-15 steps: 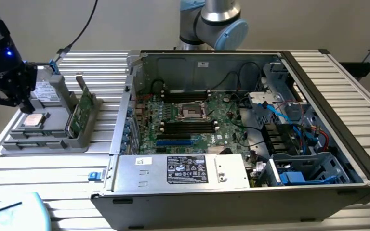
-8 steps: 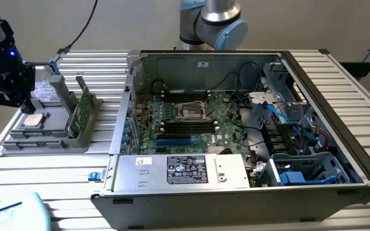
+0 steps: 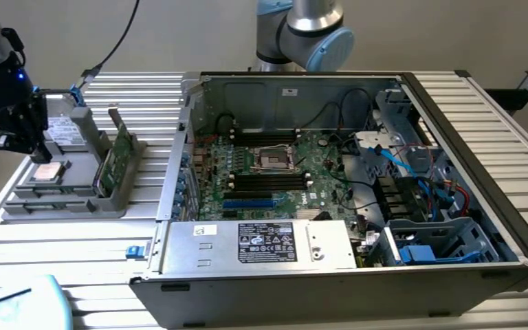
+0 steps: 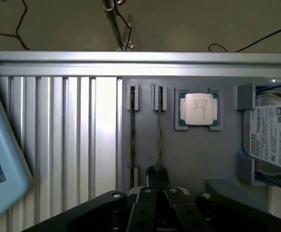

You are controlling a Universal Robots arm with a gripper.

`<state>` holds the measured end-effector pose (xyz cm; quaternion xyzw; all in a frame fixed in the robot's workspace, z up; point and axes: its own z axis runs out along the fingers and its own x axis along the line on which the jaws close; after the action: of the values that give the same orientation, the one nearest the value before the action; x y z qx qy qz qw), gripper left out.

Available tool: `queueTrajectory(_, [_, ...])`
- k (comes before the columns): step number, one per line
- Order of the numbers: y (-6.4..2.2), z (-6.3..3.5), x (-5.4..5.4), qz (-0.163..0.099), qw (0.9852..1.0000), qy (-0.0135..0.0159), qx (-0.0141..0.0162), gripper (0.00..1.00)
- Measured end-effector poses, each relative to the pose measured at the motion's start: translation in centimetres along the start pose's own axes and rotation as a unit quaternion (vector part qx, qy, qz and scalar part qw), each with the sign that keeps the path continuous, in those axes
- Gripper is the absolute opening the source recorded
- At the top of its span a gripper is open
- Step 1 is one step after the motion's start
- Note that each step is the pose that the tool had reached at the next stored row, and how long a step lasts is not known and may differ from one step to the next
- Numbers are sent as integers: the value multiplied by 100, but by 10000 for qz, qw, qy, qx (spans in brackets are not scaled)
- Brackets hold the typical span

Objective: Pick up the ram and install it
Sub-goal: 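Pick up the ram and move it above insertion slot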

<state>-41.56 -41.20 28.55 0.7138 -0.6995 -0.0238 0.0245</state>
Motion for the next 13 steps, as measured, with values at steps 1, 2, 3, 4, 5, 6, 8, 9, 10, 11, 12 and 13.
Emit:
queueTrajectory(1, [0, 3, 0, -90, 10000, -4, 0, 11])
queueTrajectory(2, [3, 7, 0, -162, 9999, -10, 1, 11])
queueTrajectory(3, [6, 7, 1, -190, 9998, -9, 1, 11])
queueTrajectory(4, [6, 7, 1, -191, 9998, -10, 1, 11])
queueTrajectory(5, [7, 6, 0, -191, 9998, -9, 1, 11])
queueTrajectory(6, [7, 6, 0, -191, 9998, -9, 1, 11])
queueTrajectory(8, [7, 7, 0, -191, 9998, -9, 1, 11])
queueTrajectory(9, [7, 7, 0, -191, 9998, -10, 1, 11])
queueTrajectory(10, [7, 7, 0, -191, 9998, -9, 1, 11])
queueTrajectory(11, [7, 7, 0, -191, 9998, -10, 1, 11])
queueTrajectory(12, [7, 6, 0, -191, 9998, -10, 1, 11])
queueTrajectory(13, [7, 6, 0, -191, 9998, -9, 1, 11])
